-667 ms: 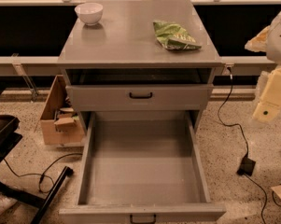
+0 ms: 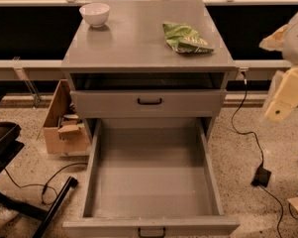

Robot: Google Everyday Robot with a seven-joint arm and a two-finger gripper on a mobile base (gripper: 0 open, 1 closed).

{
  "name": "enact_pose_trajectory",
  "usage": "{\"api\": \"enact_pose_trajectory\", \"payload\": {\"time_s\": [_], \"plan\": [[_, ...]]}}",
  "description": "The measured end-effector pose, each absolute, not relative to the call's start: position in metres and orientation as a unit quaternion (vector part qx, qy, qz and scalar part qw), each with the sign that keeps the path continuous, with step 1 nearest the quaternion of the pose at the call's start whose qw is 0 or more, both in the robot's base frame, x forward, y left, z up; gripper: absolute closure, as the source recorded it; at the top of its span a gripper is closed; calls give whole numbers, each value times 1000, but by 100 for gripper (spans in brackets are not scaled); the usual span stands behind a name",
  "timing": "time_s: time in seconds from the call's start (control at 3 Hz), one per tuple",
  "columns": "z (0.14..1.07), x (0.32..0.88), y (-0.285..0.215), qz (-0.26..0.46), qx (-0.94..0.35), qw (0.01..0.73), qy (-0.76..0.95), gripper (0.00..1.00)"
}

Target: Place green jalapeno chip bag into middle drawer

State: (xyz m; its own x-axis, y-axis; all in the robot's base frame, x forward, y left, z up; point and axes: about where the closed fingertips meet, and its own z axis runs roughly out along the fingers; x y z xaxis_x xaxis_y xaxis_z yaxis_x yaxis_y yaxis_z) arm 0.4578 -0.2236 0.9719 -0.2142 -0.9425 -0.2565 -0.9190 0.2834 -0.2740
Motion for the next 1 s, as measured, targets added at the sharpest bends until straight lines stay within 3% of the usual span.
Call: {"api": "enact_pose_trajectory", "payload": {"time_s": [1.0], "plan": [[985, 646, -271, 17, -441, 457, 772, 0]]}}
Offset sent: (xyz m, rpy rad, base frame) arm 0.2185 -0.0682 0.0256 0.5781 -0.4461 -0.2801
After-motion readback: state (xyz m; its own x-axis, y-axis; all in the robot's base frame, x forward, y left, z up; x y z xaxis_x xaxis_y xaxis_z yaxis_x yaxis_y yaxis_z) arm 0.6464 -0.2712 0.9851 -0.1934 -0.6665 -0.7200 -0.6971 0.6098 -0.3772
